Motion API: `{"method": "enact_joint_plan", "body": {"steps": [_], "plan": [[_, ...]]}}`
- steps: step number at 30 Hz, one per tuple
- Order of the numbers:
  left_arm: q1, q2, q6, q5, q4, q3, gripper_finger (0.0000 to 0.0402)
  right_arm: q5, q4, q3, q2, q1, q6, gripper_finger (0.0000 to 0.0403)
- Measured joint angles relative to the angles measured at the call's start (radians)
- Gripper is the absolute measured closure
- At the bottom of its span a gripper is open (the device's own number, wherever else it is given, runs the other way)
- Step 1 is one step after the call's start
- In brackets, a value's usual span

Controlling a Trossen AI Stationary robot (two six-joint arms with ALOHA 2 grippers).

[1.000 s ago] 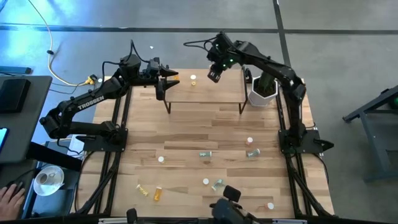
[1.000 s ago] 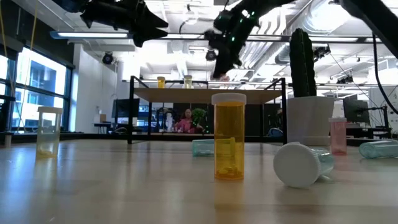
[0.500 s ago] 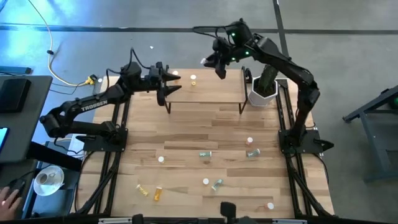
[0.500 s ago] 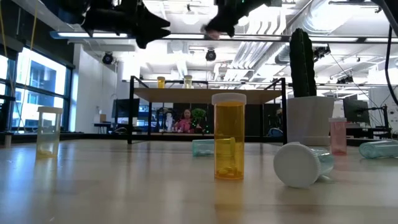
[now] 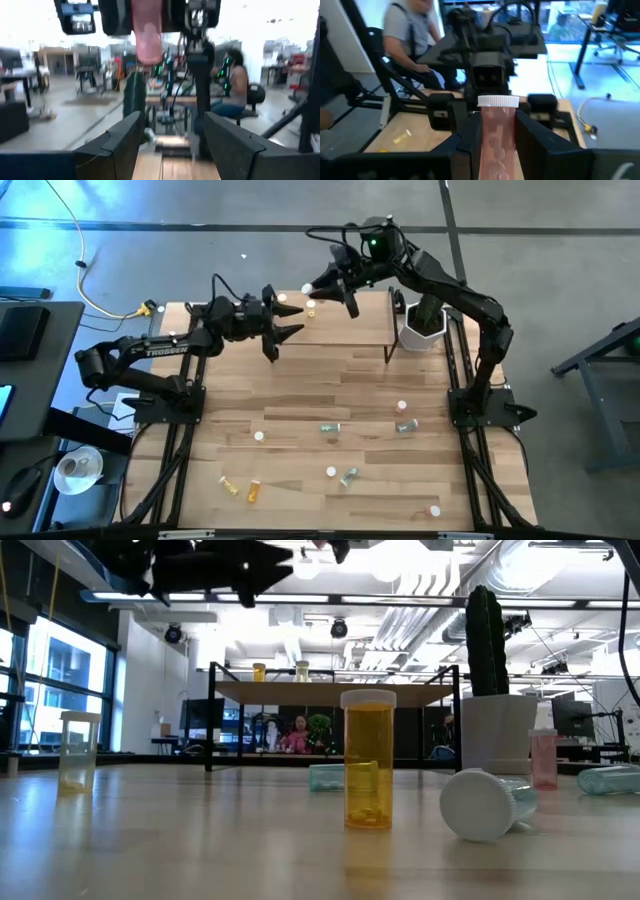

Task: Pick and place medicine bottles onto shelf by color
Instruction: Put the top left pink pill bottle on the shelf

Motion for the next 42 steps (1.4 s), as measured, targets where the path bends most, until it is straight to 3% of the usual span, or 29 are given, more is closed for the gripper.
{"method": "enact_joint_plan", "body": {"steps": [8,31,42], "plan": [[-0.055,0.072,-0.002,-0.049,0.243,0.009,0.0198,-0.003,0.056,0.0,0.0,0.057,0.0,0.032],[-0.127,0.086,0.044,-0.111,0.238,0.112,0.02,0.016,0.093,0.0,0.001,0.104,-0.024,0.032],[-0.127,0.086,0.047,-0.139,0.23,0.112,0.0259,0.016,0.1,0.0,0.001,0.104,-0.026,0.032]]}}
